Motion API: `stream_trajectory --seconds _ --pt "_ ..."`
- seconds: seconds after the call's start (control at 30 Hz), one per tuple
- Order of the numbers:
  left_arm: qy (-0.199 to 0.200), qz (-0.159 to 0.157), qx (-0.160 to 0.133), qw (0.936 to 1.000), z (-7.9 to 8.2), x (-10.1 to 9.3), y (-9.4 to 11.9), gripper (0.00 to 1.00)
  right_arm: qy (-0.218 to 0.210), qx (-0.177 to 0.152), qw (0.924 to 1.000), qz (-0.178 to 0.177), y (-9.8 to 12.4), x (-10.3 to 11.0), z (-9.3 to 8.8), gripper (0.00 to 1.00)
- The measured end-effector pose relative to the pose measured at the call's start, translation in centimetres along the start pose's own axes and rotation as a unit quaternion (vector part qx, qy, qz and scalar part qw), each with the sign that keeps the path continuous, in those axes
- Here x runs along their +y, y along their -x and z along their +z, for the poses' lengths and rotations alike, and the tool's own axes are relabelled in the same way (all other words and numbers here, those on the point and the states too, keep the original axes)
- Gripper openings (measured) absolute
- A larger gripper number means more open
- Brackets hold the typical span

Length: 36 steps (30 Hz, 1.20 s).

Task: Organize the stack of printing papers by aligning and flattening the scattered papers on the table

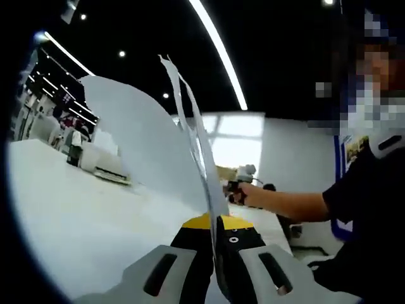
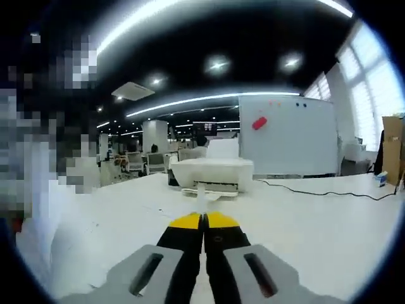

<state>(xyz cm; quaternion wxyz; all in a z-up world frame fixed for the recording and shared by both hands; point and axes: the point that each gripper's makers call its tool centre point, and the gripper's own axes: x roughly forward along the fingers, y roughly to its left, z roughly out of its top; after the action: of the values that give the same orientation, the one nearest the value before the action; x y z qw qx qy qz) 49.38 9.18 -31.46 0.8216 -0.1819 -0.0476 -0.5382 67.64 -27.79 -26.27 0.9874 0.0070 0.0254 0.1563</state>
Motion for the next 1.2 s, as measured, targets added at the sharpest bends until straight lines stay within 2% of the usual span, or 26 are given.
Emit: stream_trajectory --seconds 0.23,0.47,0.6,0.8,1.2 --pt "0.000 0.005 0.002 1.0000 -0.1 0.1 0.0 0.06 0.010 -0.020 0.9997 0.006 2.1 0.9 2.6 0.00" --pt "0.002 0.009 0.003 0.9999 -0.2 0.2 0.1 0.06 0.019 -0.056 0.9982 0.012 4.7 1.7 6.2 0.00" --pt "0.004 0.011 0.004 0.9999 -0.2 0.2 0.1 0.06 0.030 -0.076 0.9964 0.020 6.4 2.6 8.4 0.00" --pt "0.005 0.011 0.004 0.9999 -0.2 0.3 0.1 0.06 0.048 -0.090 0.9943 0.029 8.4 3.9 10.5 0.00" --pt "0.006 0.012 0.004 0.9999 -0.3 0.4 0.1 0.06 0.072 -0.104 0.9912 0.038 10.8 5.3 12.8 0.00"
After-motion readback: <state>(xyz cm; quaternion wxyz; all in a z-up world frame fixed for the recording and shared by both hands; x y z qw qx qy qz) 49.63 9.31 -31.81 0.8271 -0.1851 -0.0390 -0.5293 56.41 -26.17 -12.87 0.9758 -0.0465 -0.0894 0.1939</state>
